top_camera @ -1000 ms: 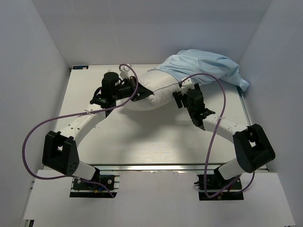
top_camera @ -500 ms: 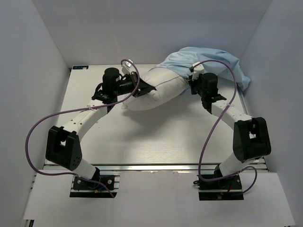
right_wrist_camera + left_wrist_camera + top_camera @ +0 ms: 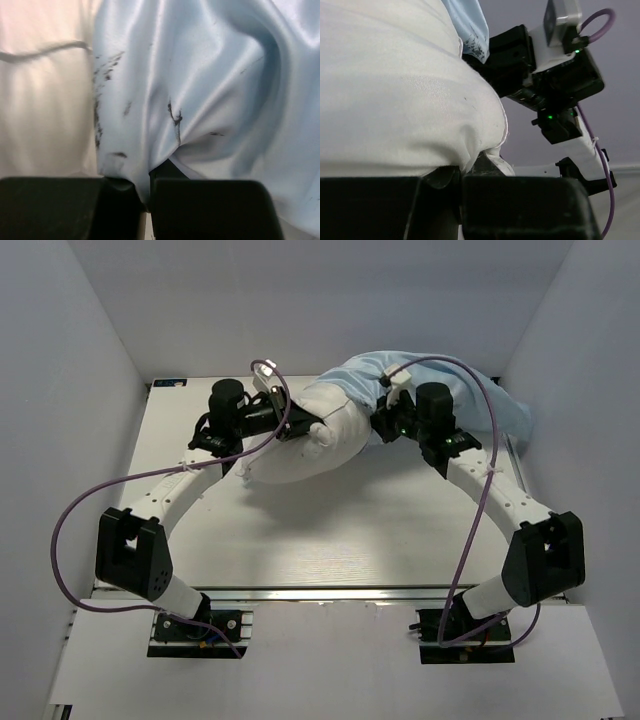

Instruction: Put the pillow into the pillowcase

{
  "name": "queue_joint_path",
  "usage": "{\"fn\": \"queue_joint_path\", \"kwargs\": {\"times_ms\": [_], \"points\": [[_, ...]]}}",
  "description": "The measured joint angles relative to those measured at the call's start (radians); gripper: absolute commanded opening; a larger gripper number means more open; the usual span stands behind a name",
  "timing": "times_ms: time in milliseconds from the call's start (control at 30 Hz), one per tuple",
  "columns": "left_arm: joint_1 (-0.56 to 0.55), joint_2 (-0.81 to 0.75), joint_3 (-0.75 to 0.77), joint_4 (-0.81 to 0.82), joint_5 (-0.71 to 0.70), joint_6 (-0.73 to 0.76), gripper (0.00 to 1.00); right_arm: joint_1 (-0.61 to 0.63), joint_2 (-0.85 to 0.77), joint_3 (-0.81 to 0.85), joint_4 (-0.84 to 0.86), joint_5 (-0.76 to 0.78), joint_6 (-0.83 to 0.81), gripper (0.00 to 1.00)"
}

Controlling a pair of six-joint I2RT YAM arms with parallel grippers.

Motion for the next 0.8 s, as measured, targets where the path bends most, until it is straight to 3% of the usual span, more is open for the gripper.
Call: {"fn": "queue_joint_path", "kwargs": {"times_ms": [300,500,700,733,800], "points": [[0.011,-0.085,-0.021,0.017,0.015,-0.012,0.00,0.081,0.197,0.430,-0.202,0.018,0.127,0.00],[0.002,-0.237,-0.173,0.021,0.011,-0.035,0.00,0.096,0.275,0.503,-0.216,0.023,0.145,0.00],[-0.005,-0.389,-0.424,0.055,-0.032,-0.102,0.00,0.148,0.284,0.517,-0.269,0.009,0.096,0.00],[-0.005,-0.414,-0.462,0.055,-0.039,-0.109,0.00,0.167,0.284,0.517,-0.280,0.009,0.076,0.02],[-0.004,-0.449,-0.527,0.066,-0.049,-0.122,0.00,0.209,0.286,0.517,-0.299,0.008,0.023,0.18]]}}
